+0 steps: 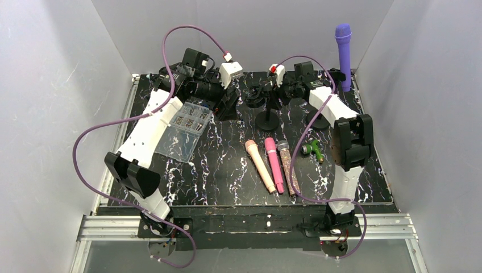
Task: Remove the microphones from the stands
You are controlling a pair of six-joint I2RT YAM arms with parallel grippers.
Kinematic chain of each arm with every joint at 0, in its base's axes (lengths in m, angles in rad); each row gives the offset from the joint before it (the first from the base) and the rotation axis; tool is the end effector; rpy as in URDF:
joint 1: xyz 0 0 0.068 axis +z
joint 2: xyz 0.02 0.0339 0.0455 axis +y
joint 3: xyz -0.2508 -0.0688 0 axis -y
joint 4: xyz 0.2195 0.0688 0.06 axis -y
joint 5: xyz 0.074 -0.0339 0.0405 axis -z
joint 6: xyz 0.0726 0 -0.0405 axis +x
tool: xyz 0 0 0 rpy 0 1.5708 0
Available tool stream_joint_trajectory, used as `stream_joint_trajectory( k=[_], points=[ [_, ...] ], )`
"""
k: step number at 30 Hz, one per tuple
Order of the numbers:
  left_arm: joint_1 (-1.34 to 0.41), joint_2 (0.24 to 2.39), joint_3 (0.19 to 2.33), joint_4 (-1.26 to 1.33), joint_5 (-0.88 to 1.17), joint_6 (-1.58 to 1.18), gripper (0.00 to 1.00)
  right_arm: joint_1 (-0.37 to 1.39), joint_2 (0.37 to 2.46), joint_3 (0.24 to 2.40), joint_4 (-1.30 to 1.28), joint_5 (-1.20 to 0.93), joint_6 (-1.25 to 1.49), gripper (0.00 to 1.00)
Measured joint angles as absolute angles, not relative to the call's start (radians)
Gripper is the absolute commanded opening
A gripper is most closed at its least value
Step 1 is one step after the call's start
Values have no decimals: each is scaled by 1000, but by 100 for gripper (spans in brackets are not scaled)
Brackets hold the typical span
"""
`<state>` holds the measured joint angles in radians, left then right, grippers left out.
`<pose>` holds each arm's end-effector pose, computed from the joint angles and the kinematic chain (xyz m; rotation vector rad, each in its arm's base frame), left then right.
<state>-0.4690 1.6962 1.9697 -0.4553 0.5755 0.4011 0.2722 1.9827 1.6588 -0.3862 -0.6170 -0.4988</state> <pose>0.3204 -0.2066 0.4550 1.0990 1.3681 -0.5522 0.4208 0.1611 0.2435 -1.1072 1.8864 0.5730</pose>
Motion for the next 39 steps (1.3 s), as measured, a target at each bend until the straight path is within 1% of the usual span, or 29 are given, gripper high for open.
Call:
stream_joint_trajectory(
  k=[3,5,7,8,9,10,11,12,19,26,32,35,36,37,39],
  points=[
    [-469,1696,1969,-455,572,403,98,275,1990,1645,-350,-626,-464,59],
    [-469,1696,1968,-455,568,405,98,276,1993,1636,-329,-633,-442,51],
    [-469,1696,1967,-455,565,406,98,276,1993,1620,-293,-640,-421,36],
    [-469,1696,1967,-455,564,408,98,276,1993,1612,-277,-644,-413,23],
    [-469,1696,1967,-455,563,409,98,277,1994,1605,-260,-646,-403,14],
    [-469,1696,1967,-455,560,409,98,278,1995,1600,-241,-646,-402,7],
    [-469,1696,1966,-455,557,409,98,278,1997,1599,-215,-638,-393,2],
    [-469,1696,1965,-455,553,408,98,278,1999,1599,-201,-637,-388,1],
    [-469,1695,1916,-457,490,410,98,278,2037,1612,-110,-618,-336,1],
    [-469,1689,1892,-487,433,423,98,290,2140,1727,-44,-556,-308,1],
    [-466,1662,1887,-506,411,416,98,296,2254,1896,-57,-498,-286,1],
    [-464,1645,1876,-510,407,414,98,296,2285,1943,-57,-481,-274,1],
    [-463,1641,1873,-513,407,412,98,296,2286,1945,-57,-476,-271,6],
    [-462,1638,1872,-517,407,412,98,296,2286,1945,-58,-472,-268,13],
    [-461,1634,1872,-524,407,411,98,296,2286,1945,-58,-469,-266,34]
  ],
)
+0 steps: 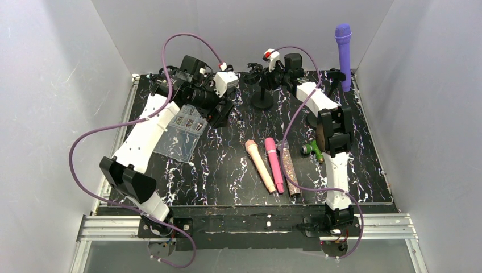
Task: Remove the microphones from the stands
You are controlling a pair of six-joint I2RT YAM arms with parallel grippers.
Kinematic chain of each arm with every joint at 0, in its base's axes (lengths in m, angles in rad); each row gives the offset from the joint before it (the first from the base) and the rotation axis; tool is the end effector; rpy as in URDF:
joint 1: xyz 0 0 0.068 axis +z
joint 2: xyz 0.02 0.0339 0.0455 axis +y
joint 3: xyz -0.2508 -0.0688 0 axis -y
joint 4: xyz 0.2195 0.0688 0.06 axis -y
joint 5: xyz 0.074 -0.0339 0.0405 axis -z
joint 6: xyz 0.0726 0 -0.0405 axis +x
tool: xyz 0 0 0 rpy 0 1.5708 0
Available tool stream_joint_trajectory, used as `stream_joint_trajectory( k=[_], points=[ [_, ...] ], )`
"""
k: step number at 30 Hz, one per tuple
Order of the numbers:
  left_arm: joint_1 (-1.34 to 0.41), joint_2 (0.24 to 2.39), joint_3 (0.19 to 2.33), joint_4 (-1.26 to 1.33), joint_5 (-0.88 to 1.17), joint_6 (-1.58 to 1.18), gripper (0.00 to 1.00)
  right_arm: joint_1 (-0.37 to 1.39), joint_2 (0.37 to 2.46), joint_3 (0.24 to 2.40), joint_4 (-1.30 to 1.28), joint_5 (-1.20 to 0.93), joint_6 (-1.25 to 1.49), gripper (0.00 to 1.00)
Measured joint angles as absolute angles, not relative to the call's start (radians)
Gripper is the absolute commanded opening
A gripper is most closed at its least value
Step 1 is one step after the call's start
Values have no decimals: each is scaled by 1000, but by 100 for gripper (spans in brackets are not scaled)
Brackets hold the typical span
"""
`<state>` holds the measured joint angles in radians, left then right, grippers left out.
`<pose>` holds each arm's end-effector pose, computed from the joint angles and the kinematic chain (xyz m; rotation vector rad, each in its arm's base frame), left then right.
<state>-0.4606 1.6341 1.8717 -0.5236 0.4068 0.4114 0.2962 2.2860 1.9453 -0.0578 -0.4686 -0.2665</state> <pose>0.3187 -0.1902 0.4341 1.0294 1.5403 -0.4112 0.5062 0.1888 0.2322 -0.8298 1.7694 0.4797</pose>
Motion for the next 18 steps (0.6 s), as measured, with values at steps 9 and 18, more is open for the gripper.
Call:
stream_joint_trajectory(
  k=[9,18],
  points=[
    [-460,1603,1838,-525,407,394,98,297,2259,1899,-74,-421,-259,81],
    [-460,1480,1731,-522,407,364,98,297,2005,1771,-138,-400,-263,86]
  ],
)
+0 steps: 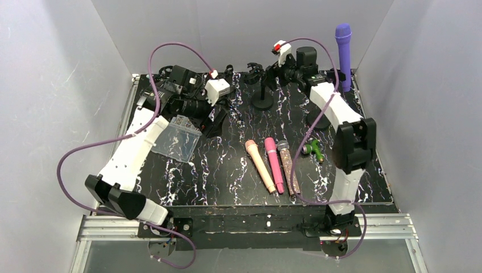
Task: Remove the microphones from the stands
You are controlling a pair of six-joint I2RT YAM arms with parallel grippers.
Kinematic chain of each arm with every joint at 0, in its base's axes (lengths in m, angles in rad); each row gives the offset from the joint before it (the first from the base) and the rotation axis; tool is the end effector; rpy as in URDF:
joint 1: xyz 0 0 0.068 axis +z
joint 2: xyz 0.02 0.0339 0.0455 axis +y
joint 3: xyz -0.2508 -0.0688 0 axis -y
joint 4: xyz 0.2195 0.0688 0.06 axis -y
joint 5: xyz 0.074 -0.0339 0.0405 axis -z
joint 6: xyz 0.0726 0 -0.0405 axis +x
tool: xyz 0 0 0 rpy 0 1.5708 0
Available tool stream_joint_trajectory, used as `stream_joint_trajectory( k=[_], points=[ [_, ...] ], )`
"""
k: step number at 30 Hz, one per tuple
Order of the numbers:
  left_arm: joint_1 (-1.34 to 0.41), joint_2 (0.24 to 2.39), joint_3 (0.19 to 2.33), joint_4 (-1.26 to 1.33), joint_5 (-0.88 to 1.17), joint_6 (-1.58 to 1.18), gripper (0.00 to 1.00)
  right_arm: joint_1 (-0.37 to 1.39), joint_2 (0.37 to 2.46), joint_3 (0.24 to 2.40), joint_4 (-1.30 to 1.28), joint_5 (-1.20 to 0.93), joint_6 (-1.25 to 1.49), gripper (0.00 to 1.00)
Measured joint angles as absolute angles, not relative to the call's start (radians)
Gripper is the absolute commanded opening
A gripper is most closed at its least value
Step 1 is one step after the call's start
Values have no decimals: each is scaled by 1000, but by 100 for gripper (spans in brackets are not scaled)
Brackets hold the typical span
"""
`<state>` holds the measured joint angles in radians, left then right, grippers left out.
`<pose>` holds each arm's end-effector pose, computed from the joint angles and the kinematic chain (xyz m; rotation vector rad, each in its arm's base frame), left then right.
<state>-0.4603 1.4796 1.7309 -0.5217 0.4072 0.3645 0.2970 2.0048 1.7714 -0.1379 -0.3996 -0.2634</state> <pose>0.2832 -0.1725 0.4384 0.9906 1.5518 -0.4413 0.4547 0.1687 0.2975 -0.7843 1.7668 0.4097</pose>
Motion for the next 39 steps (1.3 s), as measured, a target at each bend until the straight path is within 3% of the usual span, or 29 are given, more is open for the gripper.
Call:
stream_joint_trajectory(
  k=[9,21,28,39],
  points=[
    [-460,1395,1655,-491,411,309,99,324,1595,1552,-312,-357,-290,88],
    [-460,1377,1561,-412,437,201,99,303,1086,1462,-517,-242,-343,88],
    [-460,1377,1559,-395,456,196,99,205,1060,1466,-524,-100,-332,89],
    [-460,1379,1543,-368,490,214,99,40,1211,1628,-521,11,-306,97]
  ],
)
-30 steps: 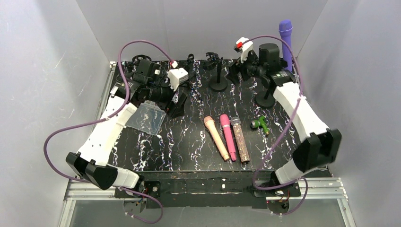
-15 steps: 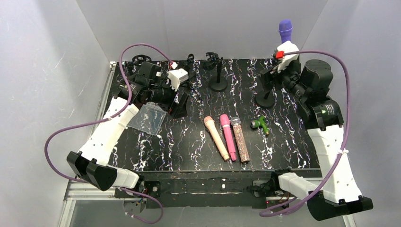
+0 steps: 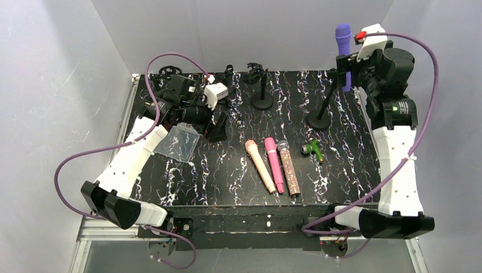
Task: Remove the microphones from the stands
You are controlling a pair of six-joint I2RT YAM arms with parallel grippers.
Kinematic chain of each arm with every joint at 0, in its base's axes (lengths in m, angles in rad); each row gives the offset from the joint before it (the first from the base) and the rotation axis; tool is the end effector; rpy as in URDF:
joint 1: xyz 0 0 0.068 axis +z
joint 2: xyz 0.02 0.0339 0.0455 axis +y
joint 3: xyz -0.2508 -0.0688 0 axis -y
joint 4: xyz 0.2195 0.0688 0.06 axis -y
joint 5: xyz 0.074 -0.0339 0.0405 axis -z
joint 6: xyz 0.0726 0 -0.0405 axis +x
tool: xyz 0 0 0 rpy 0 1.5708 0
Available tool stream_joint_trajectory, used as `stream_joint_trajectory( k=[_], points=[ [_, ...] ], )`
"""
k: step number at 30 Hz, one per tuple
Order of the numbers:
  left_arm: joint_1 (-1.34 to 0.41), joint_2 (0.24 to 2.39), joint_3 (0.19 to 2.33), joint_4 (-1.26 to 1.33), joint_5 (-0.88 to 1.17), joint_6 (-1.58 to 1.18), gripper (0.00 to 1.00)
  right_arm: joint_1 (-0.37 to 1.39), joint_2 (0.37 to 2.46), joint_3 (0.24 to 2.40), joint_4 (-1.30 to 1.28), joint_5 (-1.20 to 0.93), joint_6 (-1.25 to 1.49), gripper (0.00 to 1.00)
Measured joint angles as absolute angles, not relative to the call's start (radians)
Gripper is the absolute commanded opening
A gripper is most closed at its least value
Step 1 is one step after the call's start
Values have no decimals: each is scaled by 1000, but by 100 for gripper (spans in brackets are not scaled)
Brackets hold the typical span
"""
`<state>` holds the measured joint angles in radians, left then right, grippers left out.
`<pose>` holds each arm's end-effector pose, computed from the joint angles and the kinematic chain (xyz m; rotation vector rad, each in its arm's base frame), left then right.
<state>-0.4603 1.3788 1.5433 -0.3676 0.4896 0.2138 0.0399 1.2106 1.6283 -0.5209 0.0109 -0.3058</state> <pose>0.2662 -0.1701 0.4270 0.9171 1.5373 -0.6106 0.2535 0.0093 0.4770 -0.2805 1.6547 -0.2097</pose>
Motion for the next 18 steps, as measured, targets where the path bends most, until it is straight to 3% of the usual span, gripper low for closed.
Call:
stream_joint_trajectory(
  k=[18],
  points=[
    [-460,1389,1543,-324,488,222,99,-39,1512,1813,-523,-5,-318,96]
  ],
)
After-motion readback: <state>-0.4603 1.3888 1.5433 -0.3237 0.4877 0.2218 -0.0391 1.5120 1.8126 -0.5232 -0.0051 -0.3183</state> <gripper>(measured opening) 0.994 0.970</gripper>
